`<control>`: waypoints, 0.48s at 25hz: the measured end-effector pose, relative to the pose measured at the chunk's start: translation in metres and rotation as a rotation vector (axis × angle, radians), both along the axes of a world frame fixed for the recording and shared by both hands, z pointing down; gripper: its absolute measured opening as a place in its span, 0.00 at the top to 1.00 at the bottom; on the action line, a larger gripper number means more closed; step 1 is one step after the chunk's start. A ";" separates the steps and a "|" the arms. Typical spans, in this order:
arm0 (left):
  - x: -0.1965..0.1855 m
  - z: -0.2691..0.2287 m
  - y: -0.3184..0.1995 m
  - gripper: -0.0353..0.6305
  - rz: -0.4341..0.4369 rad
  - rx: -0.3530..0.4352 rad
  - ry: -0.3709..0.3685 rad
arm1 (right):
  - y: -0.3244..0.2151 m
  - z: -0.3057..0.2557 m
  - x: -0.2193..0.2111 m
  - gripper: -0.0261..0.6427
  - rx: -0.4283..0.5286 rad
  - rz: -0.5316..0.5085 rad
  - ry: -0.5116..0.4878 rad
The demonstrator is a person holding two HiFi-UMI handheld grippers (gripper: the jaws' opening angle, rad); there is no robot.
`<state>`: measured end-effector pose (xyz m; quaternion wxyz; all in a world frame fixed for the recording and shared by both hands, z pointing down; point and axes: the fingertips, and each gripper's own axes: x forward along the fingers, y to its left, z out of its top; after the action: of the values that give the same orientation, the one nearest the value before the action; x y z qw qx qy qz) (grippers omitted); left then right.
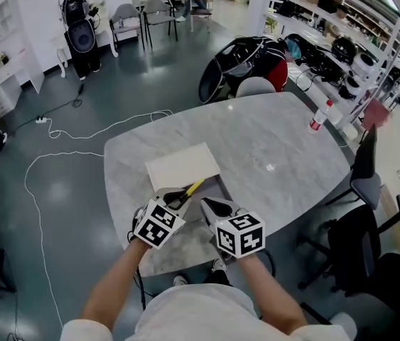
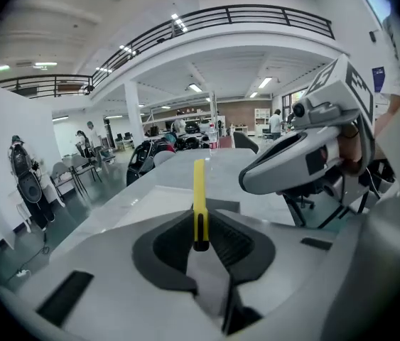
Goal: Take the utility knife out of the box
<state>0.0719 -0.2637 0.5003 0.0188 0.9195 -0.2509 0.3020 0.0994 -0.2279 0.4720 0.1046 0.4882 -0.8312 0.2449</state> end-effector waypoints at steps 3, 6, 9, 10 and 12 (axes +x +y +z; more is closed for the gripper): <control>-0.008 -0.010 0.006 0.85 -0.021 0.005 0.043 | 0.001 -0.010 -0.006 0.95 0.025 0.025 -0.003; -0.018 -0.018 0.011 0.85 -0.047 -0.003 0.096 | 0.002 -0.016 -0.014 0.95 0.042 0.045 -0.004; -0.028 -0.026 0.013 0.85 -0.073 -0.001 0.137 | 0.002 -0.022 -0.019 0.95 0.056 0.063 -0.005; -0.031 -0.029 0.014 0.85 -0.081 0.002 0.147 | 0.002 -0.024 -0.021 0.95 0.059 0.067 -0.003; -0.038 -0.032 0.017 0.85 -0.097 0.002 0.165 | 0.002 -0.027 -0.024 0.95 0.067 0.073 0.005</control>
<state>0.0339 -0.2471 0.4684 0.0532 0.9280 -0.2931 0.2238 0.0753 -0.2260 0.4453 0.0813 0.5219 -0.8203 0.2194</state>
